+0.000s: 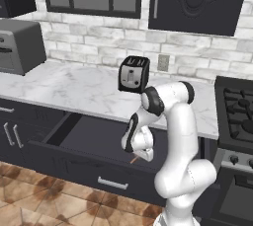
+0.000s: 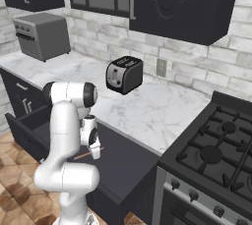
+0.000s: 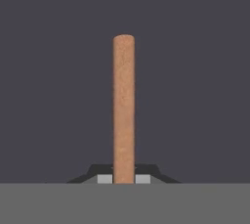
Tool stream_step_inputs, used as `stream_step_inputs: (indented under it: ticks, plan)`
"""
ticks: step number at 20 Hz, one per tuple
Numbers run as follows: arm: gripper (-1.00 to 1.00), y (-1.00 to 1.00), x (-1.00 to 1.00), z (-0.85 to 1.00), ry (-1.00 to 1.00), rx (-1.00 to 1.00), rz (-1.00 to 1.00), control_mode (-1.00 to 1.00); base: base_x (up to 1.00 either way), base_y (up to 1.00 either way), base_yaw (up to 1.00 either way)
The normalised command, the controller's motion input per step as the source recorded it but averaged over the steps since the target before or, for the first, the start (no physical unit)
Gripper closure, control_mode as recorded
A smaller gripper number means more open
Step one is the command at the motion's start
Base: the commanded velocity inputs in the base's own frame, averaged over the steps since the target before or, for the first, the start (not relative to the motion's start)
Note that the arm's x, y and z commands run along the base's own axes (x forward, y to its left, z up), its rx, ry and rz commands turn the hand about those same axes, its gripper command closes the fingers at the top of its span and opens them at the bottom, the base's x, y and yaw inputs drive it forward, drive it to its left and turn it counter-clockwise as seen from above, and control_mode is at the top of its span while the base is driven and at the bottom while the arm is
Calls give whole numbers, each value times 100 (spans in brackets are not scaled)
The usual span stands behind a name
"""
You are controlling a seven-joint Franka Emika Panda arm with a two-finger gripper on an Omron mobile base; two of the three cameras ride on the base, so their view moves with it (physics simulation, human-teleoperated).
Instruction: Take a straw from the drawer in front and place it inside the glass cup on the dining counter.
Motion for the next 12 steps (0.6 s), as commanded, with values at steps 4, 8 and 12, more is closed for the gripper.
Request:
stream_step_inputs:
  ticks: [4, 8, 12]
  plan:
    - [100, 0, -45, 83, -7, 0, 0, -100, 0, 0, 0]
    - [100, 0, -7, 100, -15, 0, 0, -100, 0, 0, 0]
    - [100, 0, 0, 100, -17, 0, 0, -100, 0, 0, 0]
